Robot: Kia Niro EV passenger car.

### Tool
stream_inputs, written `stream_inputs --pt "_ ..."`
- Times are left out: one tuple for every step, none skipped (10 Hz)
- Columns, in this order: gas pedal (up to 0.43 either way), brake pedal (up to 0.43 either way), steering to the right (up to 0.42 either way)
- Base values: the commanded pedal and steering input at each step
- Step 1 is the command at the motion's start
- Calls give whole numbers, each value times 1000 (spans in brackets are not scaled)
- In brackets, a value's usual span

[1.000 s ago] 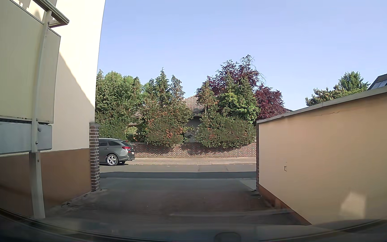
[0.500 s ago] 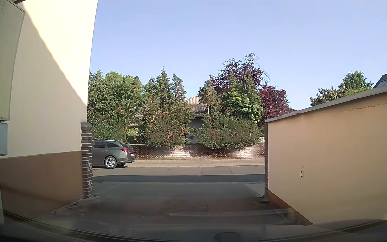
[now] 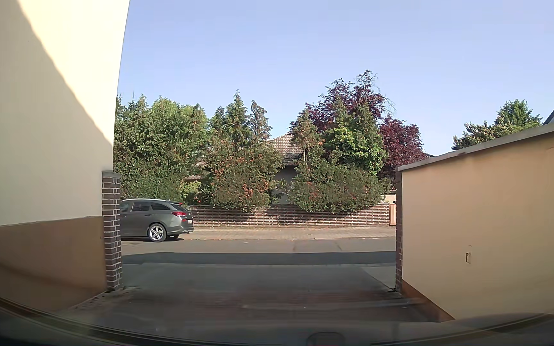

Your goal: Follow the waypoints while adhering to traffic rules and regulations

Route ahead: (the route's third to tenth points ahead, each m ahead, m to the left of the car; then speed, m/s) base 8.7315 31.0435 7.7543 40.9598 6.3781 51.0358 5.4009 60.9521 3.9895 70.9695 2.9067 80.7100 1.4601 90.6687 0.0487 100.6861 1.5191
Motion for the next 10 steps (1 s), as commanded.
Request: stream_inputs --pt "0 30 -102" --pt "0 37 -113" --pt "0 43 -121" --pt "0 55 -131" --pt "0 55 -137" --pt "0 55 -145" --pt "0 67 -148" --pt "0 85 -146" --pt "0 104 -143" --pt "0 128 -142"
